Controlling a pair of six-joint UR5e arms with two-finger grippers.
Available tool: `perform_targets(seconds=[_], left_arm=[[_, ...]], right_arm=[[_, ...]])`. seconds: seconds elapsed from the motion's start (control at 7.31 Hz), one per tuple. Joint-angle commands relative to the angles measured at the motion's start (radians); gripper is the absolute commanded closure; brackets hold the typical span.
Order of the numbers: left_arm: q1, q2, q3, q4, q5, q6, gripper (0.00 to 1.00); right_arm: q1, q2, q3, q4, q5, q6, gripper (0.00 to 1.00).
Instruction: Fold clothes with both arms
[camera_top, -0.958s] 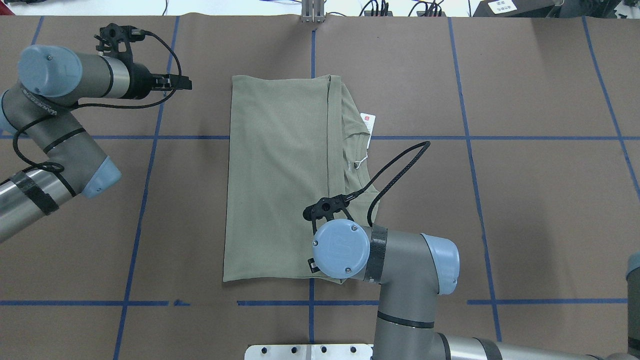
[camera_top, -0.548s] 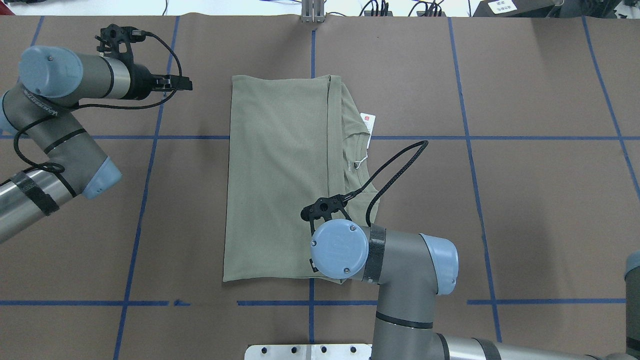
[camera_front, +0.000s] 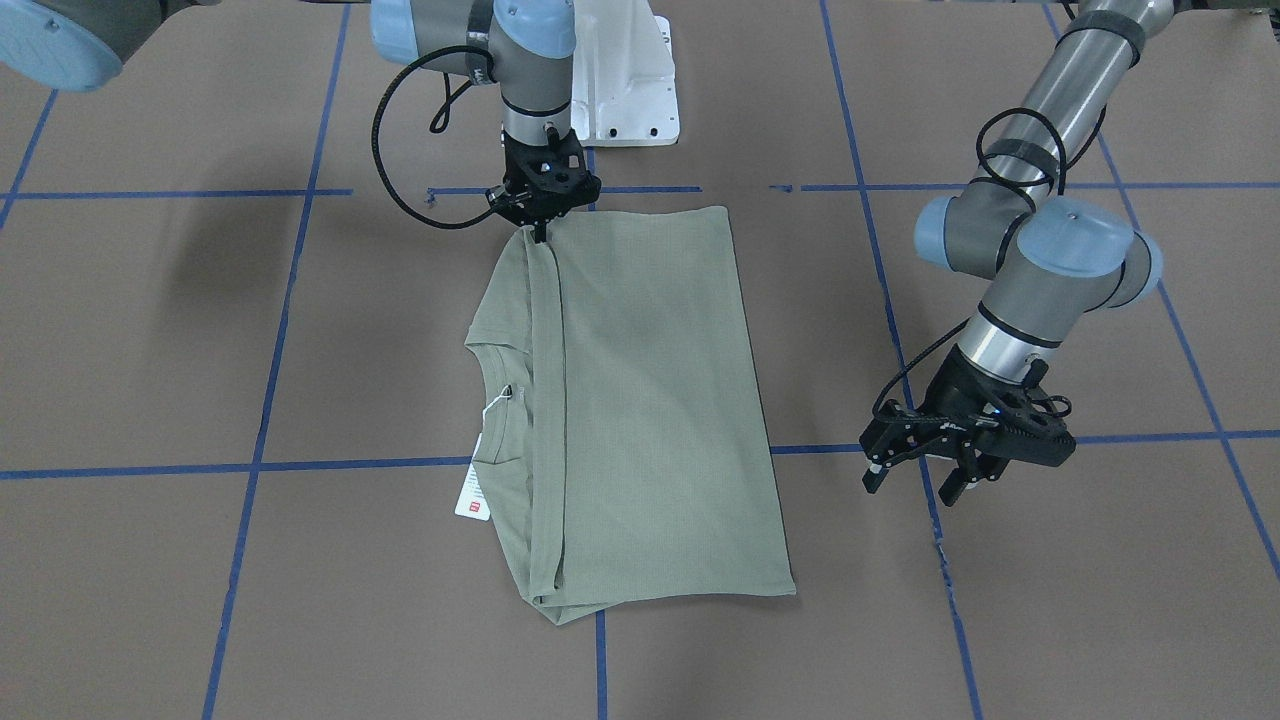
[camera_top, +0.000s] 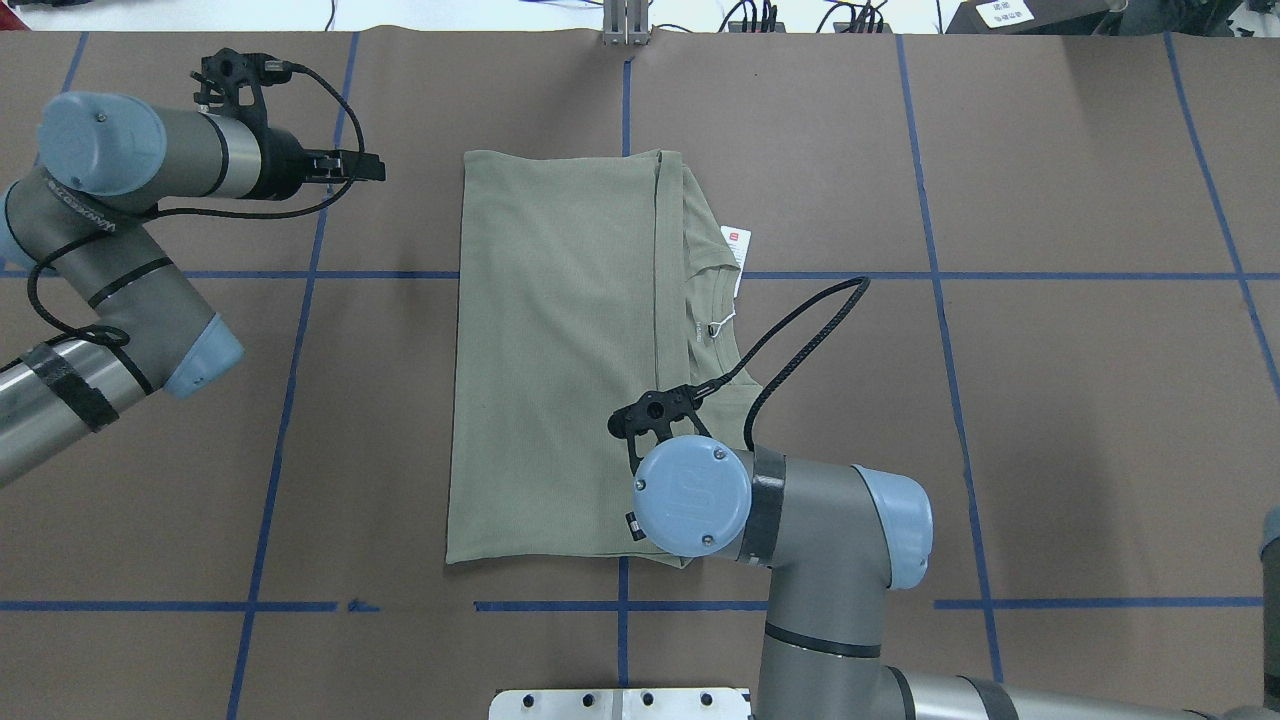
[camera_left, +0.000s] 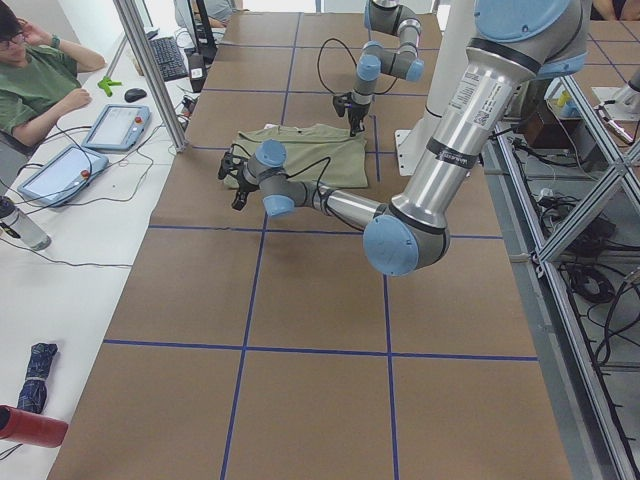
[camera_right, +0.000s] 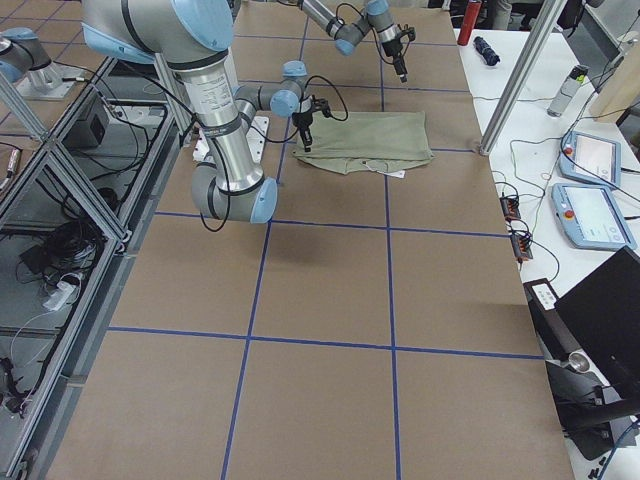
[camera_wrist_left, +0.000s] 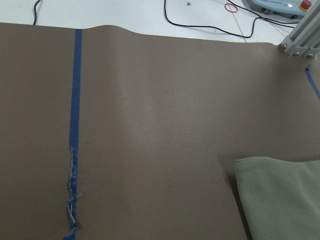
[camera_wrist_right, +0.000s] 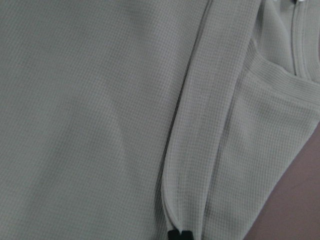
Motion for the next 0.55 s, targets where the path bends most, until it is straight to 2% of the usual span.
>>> perform_targets(seconds=[0.0, 0.14, 0.41], left_arm=[[0.001, 0.000, 0.000, 0.000, 0.001, 0.000, 0.00], [0.006, 0.000, 0.000, -0.003, 0.001, 0.000, 0.00], [0.007, 0.000, 0.004, -0.021, 0.000, -0.008, 0.00]], right_arm=[[0.010, -0.104, 0.096, 0.002, -0.006, 0.033, 1.00], [0.008, -0.147, 0.121, 0.006, -0.008, 0.094, 1.00], [-0.025, -0.158, 0.123, 0.008, -0.042, 0.237, 1.00]])
